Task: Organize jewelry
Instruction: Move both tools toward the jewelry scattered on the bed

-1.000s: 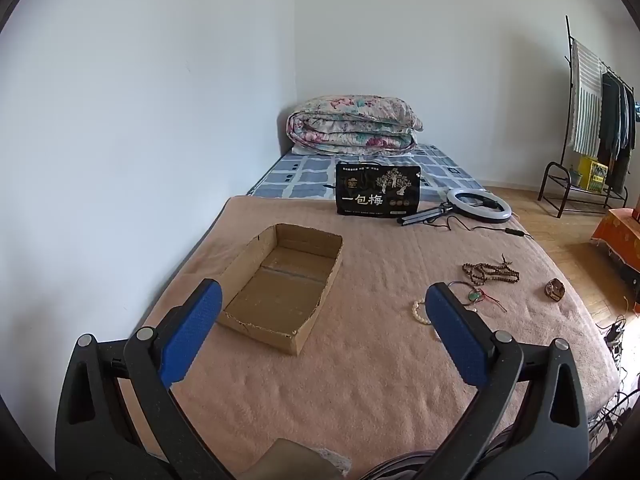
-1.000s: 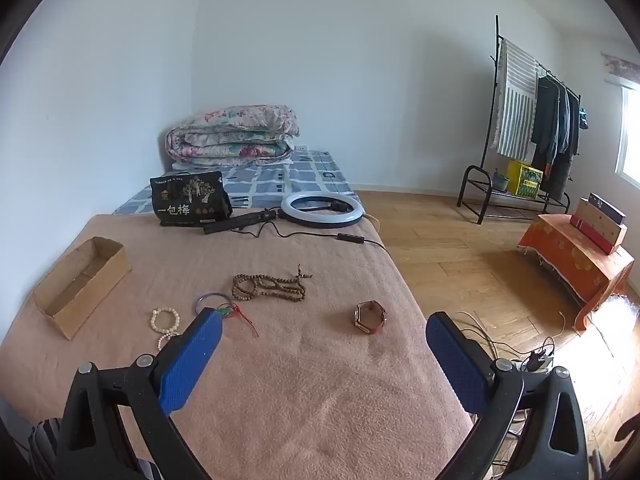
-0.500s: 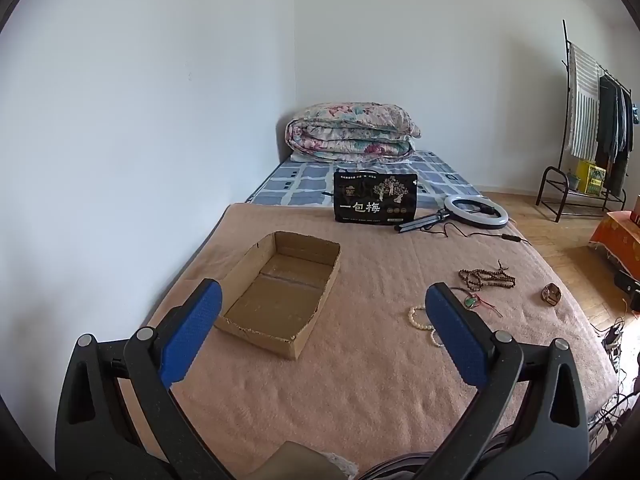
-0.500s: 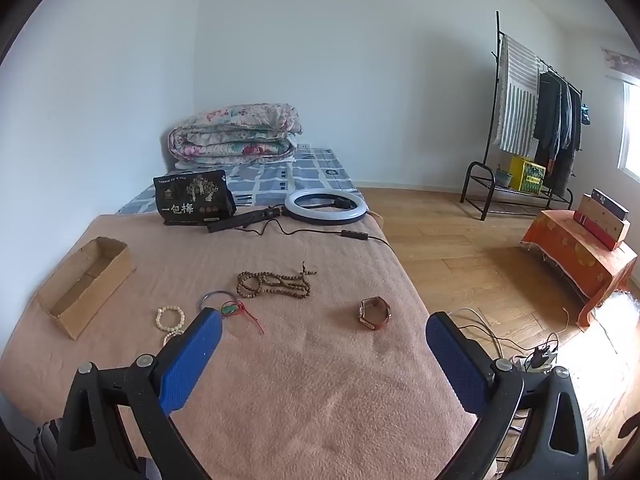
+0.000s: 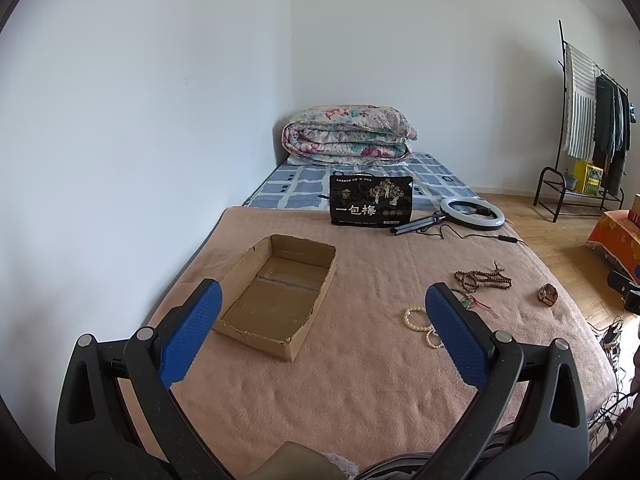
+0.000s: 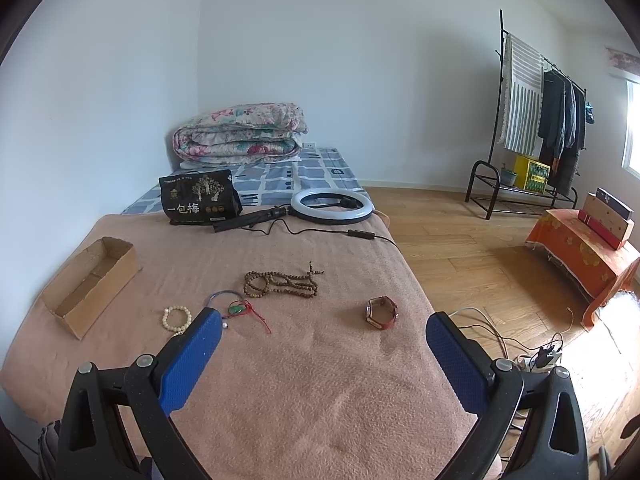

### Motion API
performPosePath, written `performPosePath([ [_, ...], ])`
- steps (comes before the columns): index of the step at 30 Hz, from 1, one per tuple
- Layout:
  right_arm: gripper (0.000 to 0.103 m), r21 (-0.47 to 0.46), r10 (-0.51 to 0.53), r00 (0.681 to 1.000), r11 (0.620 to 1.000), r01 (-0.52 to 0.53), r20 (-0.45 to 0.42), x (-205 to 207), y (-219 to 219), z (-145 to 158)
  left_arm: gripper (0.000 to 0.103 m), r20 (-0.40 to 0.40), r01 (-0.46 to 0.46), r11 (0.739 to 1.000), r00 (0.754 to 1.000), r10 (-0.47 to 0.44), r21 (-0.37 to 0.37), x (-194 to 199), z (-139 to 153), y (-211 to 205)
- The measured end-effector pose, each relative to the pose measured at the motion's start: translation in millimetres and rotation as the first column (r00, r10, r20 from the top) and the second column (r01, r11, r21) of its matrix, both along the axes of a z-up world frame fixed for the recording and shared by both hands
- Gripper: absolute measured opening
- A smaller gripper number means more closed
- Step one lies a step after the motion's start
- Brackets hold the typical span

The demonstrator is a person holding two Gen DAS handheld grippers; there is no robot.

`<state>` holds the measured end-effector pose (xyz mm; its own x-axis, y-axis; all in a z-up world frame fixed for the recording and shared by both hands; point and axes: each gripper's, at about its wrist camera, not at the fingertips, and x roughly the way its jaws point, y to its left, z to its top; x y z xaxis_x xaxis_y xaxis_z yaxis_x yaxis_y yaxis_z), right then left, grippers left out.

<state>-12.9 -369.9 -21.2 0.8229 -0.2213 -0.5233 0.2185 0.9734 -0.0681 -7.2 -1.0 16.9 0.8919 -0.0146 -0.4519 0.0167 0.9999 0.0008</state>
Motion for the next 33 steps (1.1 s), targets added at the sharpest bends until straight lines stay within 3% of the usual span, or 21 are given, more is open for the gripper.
performPosePath([
  [20,0.103,-0.039,-0.032,0.999,0.999,0.034,0.035,27.7,-9.0,26.8,0.103,0.085,0.068,0.997,0.994,-0.070,0.031,49.8,42.5,-25.5],
  [33,0.103,-0.070,-0.005,0.998,0.998,0.009,0.058,29.2,-7.8,62.2,0.103,0.104,0.159,0.986,0.981,-0.162,0.041,45.8,71.2,-47.2],
])
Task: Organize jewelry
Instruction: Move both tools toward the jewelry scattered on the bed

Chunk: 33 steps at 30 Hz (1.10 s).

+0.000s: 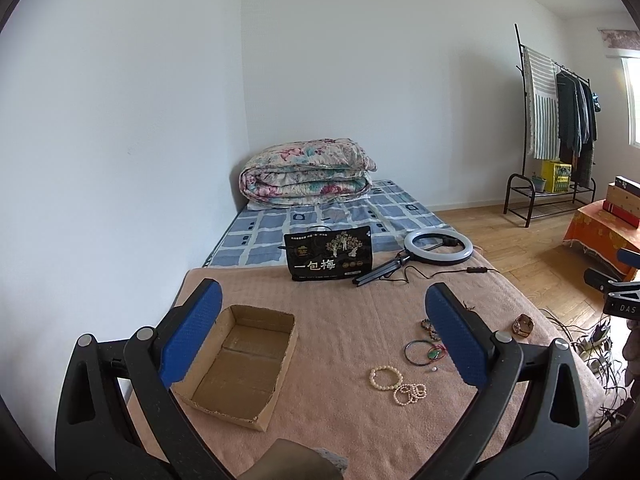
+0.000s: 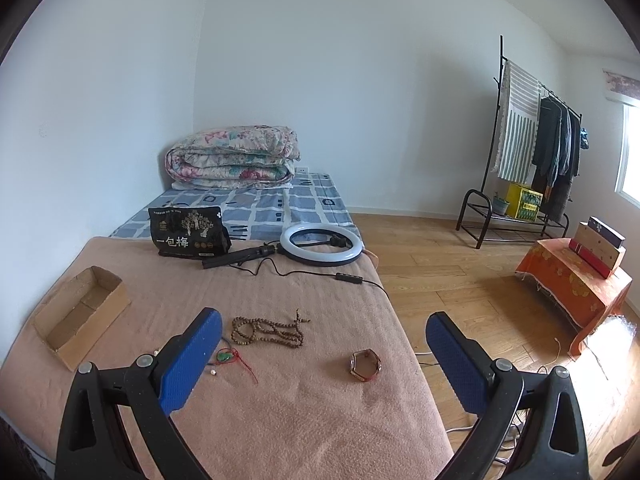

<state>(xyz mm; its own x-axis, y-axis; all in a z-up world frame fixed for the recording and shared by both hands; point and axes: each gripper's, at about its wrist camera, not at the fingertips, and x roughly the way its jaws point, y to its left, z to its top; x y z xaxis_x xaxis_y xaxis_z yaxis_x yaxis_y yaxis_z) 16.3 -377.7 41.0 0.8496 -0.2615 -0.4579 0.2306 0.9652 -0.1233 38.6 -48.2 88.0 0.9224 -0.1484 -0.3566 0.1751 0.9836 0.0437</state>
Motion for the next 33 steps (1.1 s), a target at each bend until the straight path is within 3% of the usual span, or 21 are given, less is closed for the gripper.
performPosePath([
  [18,0.103,0.111,-0.048,0.999,0.993,0.046,0.012,-37.3,-4.7,24.9,0.103,-0.027,0.109,0.993,0.994,-0.110,-0.051,-2.8,-0.7,-14.8],
  [27,0.103,0.193,-0.073,0.997,0.979,0.073,-0.007,-33.6,-45.3,8.2,0.103,-0.080,0.113,0.993,0.990,-0.116,-0.036,9.4,-14.1,-29.8],
  [33,0.103,0.169,-0.075,0.997,0.982,0.079,-0.033,-17.9,-51.9,-6.8,0.103,-0.127,0.113,0.993,0.985,-0.114,-0.014,21.2,-28.0,-34.2],
])
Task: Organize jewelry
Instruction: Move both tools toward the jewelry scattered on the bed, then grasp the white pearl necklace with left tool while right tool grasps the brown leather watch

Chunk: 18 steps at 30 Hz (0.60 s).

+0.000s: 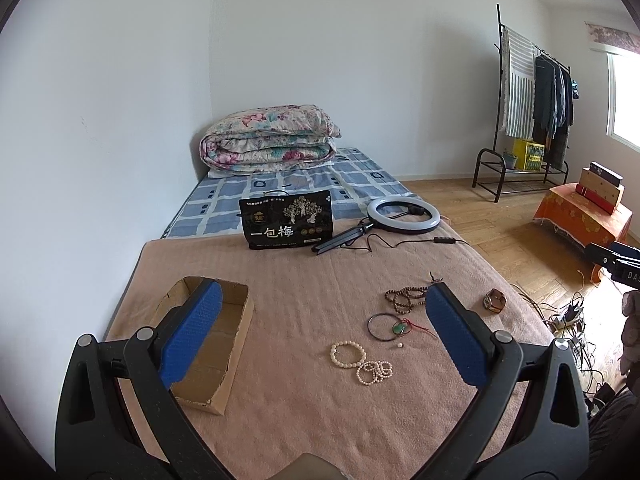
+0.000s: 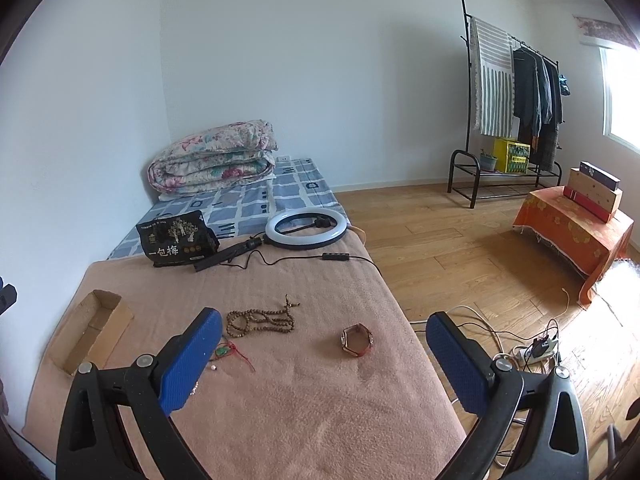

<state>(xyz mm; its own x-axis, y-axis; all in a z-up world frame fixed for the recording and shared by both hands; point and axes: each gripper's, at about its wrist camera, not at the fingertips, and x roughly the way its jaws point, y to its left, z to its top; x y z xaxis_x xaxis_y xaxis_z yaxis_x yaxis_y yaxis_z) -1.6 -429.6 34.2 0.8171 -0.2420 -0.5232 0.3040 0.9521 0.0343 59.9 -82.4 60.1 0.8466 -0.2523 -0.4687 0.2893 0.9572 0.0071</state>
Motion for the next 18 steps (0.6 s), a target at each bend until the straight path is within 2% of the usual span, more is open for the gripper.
performPosePath([
  [6,0.103,-0.002,-0.001,0.999,1.000,0.001,-0.039,25.8,-1.9,-14.0,0.103,-0.050,0.032,0.999,0.998,-0.032,0.008,23.9,-17.3,-3.2],
  [8,0.103,-0.012,-0.005,0.999,1.000,0.004,-0.053,36.5,-4.2,-19.7,0.099,-0.068,0.037,0.999,0.997,-0.036,0.009,34.0,-24.7,-4.5],
  [12,0.103,-0.018,-0.014,0.996,1.000,0.013,-0.083,59.4,-11.2,-35.1,0.097,-0.121,0.041,0.999,0.992,-0.042,-0.011,54.6,-44.4,-6.0],
  [14,0.102,-0.003,-0.007,0.994,1.000,0.006,-0.106,72.4,-16.6,-43.7,0.087,-0.159,0.039,0.999,0.986,-0.040,-0.012,66.2,-57.7,-8.2],
  [18,0.096,0.004,0.010,0.989,1.000,-0.009,-0.145,97.8,-26.2,-61.3,0.076,-0.237,0.050,0.999,0.970,-0.052,-0.013,92.7,-83.7,-12.9],
])
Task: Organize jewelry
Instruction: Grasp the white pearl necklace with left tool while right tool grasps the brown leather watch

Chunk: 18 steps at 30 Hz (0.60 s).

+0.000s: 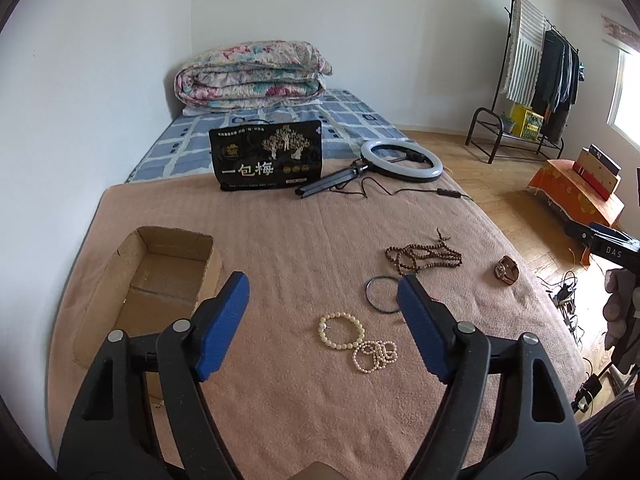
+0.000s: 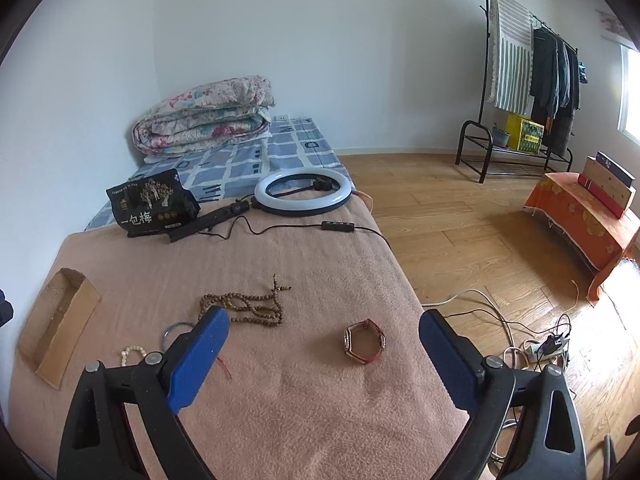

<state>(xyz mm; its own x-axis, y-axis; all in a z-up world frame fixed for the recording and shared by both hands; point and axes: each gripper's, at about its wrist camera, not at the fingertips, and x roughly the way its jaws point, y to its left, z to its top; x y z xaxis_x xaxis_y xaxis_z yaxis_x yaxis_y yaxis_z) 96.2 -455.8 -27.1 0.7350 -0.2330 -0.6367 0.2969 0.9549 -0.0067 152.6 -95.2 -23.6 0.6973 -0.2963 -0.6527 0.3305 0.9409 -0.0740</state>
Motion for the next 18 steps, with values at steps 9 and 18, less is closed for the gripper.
performPosePath([
  [9,0.094,0.007,0.022,0.997,1.000,-0.022,-0.078,38.1,-22.5,-42.7,0.055,-0.150,0.016,1.000,0.989,-0.014,0.009,41.0,-58.0,-3.0],
  [18,0.082,0.028,0.061,0.981,0.998,-0.057,-0.183,61.5,-44.9,-84.5,0.045,-0.334,0.019,1.000,0.942,-0.020,-0.008,65.8,-128.6,-9.7],
])
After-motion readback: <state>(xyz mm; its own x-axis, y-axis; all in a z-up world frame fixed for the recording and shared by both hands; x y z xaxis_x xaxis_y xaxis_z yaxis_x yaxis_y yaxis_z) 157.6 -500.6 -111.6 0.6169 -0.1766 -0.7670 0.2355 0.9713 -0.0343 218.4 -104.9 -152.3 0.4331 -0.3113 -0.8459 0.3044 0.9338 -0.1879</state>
